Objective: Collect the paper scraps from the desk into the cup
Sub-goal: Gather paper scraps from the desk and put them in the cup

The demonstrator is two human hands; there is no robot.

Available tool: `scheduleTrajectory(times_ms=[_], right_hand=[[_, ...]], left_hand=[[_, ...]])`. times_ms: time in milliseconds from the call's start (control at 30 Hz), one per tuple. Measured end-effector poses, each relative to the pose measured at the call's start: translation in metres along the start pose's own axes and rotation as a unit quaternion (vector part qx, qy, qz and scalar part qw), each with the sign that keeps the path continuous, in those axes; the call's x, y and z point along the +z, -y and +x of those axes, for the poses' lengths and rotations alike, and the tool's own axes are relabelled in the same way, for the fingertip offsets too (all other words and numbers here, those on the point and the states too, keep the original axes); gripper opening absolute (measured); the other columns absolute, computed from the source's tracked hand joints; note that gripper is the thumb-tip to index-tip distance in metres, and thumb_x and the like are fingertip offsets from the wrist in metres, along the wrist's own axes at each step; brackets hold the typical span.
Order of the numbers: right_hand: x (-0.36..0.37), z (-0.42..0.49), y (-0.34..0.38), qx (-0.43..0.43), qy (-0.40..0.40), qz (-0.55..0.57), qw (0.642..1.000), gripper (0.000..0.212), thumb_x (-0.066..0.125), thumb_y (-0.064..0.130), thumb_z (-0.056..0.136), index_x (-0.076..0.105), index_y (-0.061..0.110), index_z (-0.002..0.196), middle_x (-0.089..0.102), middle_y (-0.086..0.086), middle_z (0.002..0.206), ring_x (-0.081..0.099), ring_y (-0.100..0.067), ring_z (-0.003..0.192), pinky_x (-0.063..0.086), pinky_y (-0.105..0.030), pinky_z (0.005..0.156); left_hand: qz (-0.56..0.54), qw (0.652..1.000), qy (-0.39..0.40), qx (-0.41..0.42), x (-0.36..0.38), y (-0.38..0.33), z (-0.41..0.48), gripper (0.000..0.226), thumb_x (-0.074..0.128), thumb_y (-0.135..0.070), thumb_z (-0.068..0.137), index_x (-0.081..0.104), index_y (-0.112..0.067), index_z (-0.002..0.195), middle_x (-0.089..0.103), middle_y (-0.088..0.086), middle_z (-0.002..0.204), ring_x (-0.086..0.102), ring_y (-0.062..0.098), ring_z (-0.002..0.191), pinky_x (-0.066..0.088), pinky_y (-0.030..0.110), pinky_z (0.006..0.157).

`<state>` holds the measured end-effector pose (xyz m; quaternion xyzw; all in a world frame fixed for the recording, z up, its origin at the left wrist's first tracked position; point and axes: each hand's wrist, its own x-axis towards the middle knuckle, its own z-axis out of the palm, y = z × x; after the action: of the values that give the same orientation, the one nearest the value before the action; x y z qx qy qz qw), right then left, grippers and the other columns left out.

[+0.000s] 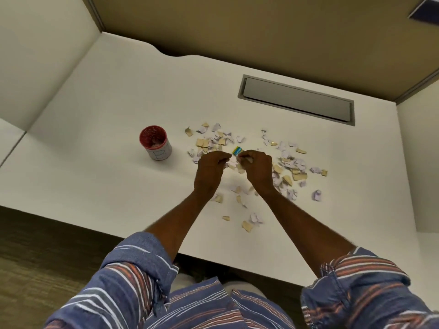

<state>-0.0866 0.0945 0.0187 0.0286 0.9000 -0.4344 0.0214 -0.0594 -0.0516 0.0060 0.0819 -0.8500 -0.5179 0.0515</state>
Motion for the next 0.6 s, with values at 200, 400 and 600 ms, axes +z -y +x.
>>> scheduleTrajectory(times_ms=[200,400,600], right_hand=[[0.038,0.022,0.071,-0.008,0.047,0.073,0.996,0.011,0.074,0.010,0.085,0.078,0.005,0.094,0.078,-0.010,0.092,0.074,-0.022,0.086,0.060,-0.031,0.082],[0.090,0.033,0.142,-0.018,0.100,0.115,0.988,0.008,0.075,0.007,0.082,0.077,0.004,0.089,0.076,-0.011,0.088,0.071,-0.014,0.073,0.061,-0.031,0.071],[0.134,0.047,0.186,-0.030,0.120,0.052,0.991,0.008,0.073,0.010,0.083,0.077,0.006,0.088,0.077,-0.008,0.093,0.072,-0.024,0.091,0.058,-0.044,0.089]], left_hand=[[-0.063,0.994,-0.087,-0.019,-0.060,-0.004,0.019,0.023,0.060,-0.002,0.089,0.076,-0.010,0.104,0.077,0.003,0.100,0.072,0.012,0.090,0.057,0.022,0.084],[-0.054,0.984,-0.168,-0.035,-0.133,0.020,0.044,0.021,0.061,-0.002,0.089,0.076,-0.006,0.104,0.076,0.007,0.096,0.071,0.015,0.086,0.051,0.011,0.077],[-0.035,0.974,-0.210,-0.075,-0.177,0.044,0.059,0.025,0.054,-0.008,0.092,0.075,-0.011,0.105,0.074,0.002,0.107,0.067,0.011,0.100,0.052,0.022,0.093]])
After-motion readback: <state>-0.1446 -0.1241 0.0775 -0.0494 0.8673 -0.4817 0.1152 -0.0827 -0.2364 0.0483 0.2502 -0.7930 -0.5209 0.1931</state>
